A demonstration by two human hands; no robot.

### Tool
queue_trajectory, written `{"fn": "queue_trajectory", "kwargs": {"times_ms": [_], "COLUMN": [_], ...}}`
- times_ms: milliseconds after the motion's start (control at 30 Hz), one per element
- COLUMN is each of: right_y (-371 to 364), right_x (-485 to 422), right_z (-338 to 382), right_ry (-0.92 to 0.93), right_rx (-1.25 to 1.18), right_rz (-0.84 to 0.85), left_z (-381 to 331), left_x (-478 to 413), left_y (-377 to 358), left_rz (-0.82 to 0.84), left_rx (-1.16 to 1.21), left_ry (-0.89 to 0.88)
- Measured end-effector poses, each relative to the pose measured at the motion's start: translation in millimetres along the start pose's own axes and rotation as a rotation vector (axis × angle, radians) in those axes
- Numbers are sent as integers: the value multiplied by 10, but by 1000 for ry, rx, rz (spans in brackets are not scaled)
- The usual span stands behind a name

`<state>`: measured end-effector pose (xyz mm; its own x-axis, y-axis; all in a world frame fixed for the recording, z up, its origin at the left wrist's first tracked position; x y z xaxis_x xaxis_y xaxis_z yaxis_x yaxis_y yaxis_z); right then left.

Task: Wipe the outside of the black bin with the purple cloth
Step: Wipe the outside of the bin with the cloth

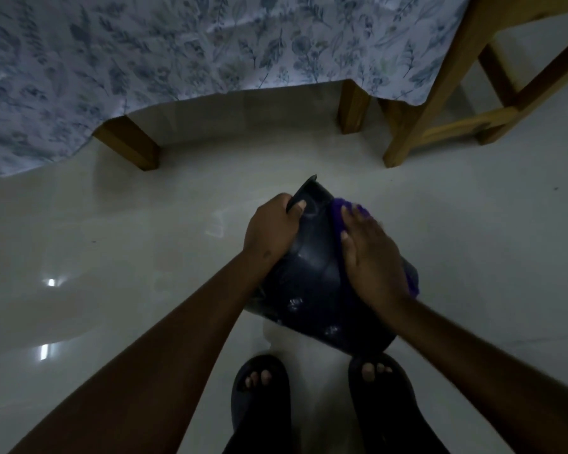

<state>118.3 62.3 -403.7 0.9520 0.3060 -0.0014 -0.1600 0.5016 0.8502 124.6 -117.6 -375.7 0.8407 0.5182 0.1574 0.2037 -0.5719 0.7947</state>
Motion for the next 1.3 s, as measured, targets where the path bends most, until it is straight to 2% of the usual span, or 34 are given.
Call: {"fn": "queue_trajectory", "kwargs": {"times_ms": [133, 233, 300, 367, 400, 467, 533, 600, 700, 800, 867, 1000, 1100, 1200, 1300], "right_y": [-70, 5, 88, 133, 133, 104, 16, -48, 4, 98, 108, -8, -51, 52, 107], "right_x": [535, 190, -180, -435, -438, -207, 200, 415, 113, -372, -350, 378, 208, -325, -374], "right_z": [205, 128, -53, -240, -255, -134, 93, 202, 207, 53, -58, 158, 211, 77, -154], "right_ry": [191, 185, 73, -91, -111, -31, 128, 205, 191, 69, 16, 156, 224, 74, -91], "right_rx": [112, 86, 11, -95, -99, 9, 171, 228, 186, 64, 58, 223, 203, 133, 64], "right_rz": [22, -38, -71, -73, -77, -84, -61, -41, -73, -84, -80, -32, -15, -70, -54], "left_z": [-54, -121, -55, 83, 127, 141, 67, -9, -41, -40, -67, -58, -47, -94, -64], "left_x": [-43, -27, 121, 270, 297, 231, 121, 72, 138, 159, 120, 56, 78, 79, 102], "left_y": [-18, 74, 148, 177, 187, 167, 141, 110, 80, 72, 64, 37, 33, 53, 76], "left_rz": [-7, 147, 209, 143, 86, 6, -5, 11, 3, -46, -46, -24, -32, -46, -65], "left_rx": [-16, 198, 202, 91, 69, 57, 31, 45, 86, 105, 119, 102, 114, 110, 112], "left_ry": [-14, -22, -60, -89, -87, -115, -140, -153, -154, -130, -101, -85, -113, -119, -93]}}
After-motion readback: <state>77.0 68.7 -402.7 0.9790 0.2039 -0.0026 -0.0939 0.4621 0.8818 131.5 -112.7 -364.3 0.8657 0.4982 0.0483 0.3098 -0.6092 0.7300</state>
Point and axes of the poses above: each hand's wrist, its own x-axis away from the middle knuckle, its own y-axis out of the back of the hand, z = x × y, the point moved 6 cm from there along -x, towards the middle knuckle, and after that the axes turned 11 degrees about -z, right-handed, at the moved point
